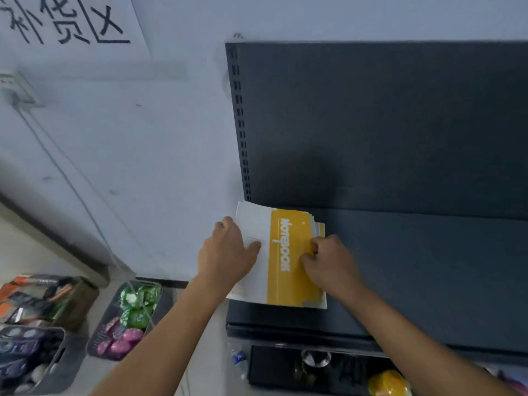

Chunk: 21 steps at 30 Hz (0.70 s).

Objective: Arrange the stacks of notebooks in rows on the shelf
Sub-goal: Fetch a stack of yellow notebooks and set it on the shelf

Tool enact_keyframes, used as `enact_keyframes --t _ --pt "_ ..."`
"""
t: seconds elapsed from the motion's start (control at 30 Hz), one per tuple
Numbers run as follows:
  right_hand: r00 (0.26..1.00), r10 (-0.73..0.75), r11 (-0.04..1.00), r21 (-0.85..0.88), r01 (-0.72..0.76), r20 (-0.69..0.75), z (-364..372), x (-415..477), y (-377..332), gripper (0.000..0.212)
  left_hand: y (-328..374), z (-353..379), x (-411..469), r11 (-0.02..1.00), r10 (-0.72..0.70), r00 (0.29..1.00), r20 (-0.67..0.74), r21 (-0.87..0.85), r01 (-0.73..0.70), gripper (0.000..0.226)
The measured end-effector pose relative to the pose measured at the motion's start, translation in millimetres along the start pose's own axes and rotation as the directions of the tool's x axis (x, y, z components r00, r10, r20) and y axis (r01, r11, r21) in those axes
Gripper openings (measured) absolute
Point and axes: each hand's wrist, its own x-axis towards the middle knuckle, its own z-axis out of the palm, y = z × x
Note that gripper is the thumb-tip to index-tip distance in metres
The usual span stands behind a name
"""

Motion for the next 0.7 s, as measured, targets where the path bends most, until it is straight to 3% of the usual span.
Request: enact_keyframes --t 0.17,0.3,0.4,0.5,0.57,0.7 --pt "0.997 -0.019 0.999 0.036 0.021 -0.069 2.5 -3.7 -11.3 0.029 -4.4 0.5 -0.8 1.0 -0.013 1.0 0.011 -0.024 0.013 0.047" --pt "0.998 -0.051 0.995 0.079 0.054 -0.037 7.3 -5.3 -16.5 0.015 -6.8 -0.7 -0.3 0.995 -0.023 1.0 0.018 -0.093 0.025 0.043" --pt "0.998 -0.057 0.993 0.1 0.058 -0.019 8.3 -4.4 -16.4 0.018 -7.6 -4.6 1.3 0.993 -0.036 0.999 0.014 -0.112 0.037 0.043" --pt "1.0 -0.012 0.991 0.133 0.013 -0.008 7.8 -2.2 -16.2 0.023 -9.2 -6.1 2.0 0.992 -0.044 0.999 0.01 -0.121 0.045 0.043" --pt "0.999 0.042 0.992 0.122 -0.041 -0.007 8.2 -0.7 -15.6 0.015 -9.1 -6.2 2.9 0.992 -0.049 0.999 0.011 -0.118 0.05 0.042" --pt "0.999 0.036 0.997 0.067 -0.035 -0.026 11.2 -3.6 -14.2 0.03 -7.5 -5.1 2.5 0.993 -0.048 0.999 -0.003 -0.107 0.047 0.041"
